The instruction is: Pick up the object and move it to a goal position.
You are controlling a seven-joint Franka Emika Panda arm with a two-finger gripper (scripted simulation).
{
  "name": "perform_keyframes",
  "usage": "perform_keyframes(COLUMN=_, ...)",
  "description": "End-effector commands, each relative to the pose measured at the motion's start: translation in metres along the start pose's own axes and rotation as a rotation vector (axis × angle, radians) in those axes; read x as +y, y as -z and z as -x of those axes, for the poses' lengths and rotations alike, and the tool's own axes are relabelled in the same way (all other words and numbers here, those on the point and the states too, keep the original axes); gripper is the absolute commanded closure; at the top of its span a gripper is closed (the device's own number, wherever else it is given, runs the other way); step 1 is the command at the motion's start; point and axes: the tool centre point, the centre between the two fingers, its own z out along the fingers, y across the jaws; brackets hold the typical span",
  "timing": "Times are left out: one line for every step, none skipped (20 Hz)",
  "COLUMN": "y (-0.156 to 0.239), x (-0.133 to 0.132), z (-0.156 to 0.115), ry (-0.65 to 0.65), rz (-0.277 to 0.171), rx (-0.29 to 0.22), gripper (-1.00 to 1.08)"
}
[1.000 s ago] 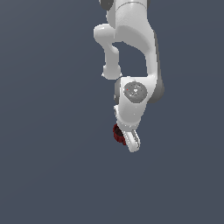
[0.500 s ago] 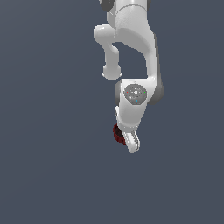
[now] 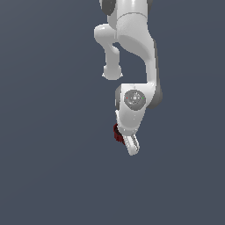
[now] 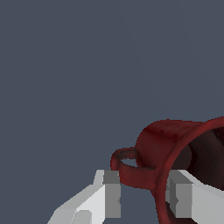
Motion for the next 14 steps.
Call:
perform_keyframes(y=-0.001, x=0.001, z=0.000, ry=0.000, rz=0.002, rx=0.000, gripper=1.08)
perform_keyframes(y=-0.001, x=0.001, z=0.000, ry=0.000, rz=0.002, rx=0.000, gripper=1.08)
perform_keyframes(y=-0.001, x=0.001, z=0.000, ry=0.000, rz=0.002, rx=0.000, gripper=1.08)
perform_keyframes(y=-0.001, x=0.001, z=0.000, ry=0.000, rz=0.002, rx=0.000, gripper=1.08)
perform_keyframes(y=-0.001, x=0.001, z=0.000, ry=0.000, rz=0.002, rx=0.000, gripper=1.08)
perform_keyframes(y=-0.001, x=0.001, z=0.000, ry=0.000, rz=0.002, rx=0.000, gripper=1.08)
perform_keyframes(y=0.000, x=0.000, z=0.000, ry=0.000, rz=-0.001, rx=0.000, gripper=1.08)
perform_keyframes(y=0.000, x=0.000, z=0.000, ry=0.000, rz=-0.001, rx=0.000, gripper=1.08)
perform_keyframes(y=0.001, x=0.000, z=0.000, ry=0.000, rz=-0.001, rx=0.000, gripper=1.08)
perform_keyframes(y=0.002, x=0.001, z=0.001, ry=0.000, rz=-0.001, rx=0.000, gripper=1.08)
perform_keyframes(y=0.004, x=0.001, z=0.003, ry=0.000, rz=-0.001, rx=0.000, gripper=1.08)
perform_keyframes(y=0.006, x=0.002, z=0.005, ry=0.000, rz=-0.001, rx=0.000, gripper=1.08)
perform_keyframes(y=0.008, x=0.002, z=0.007, ry=0.000, rz=-0.001, rx=0.000, gripper=1.08)
perform_keyframes(y=0.011, x=0.003, z=0.009, ry=0.000, rz=-0.001, rx=0.000, gripper=1.08)
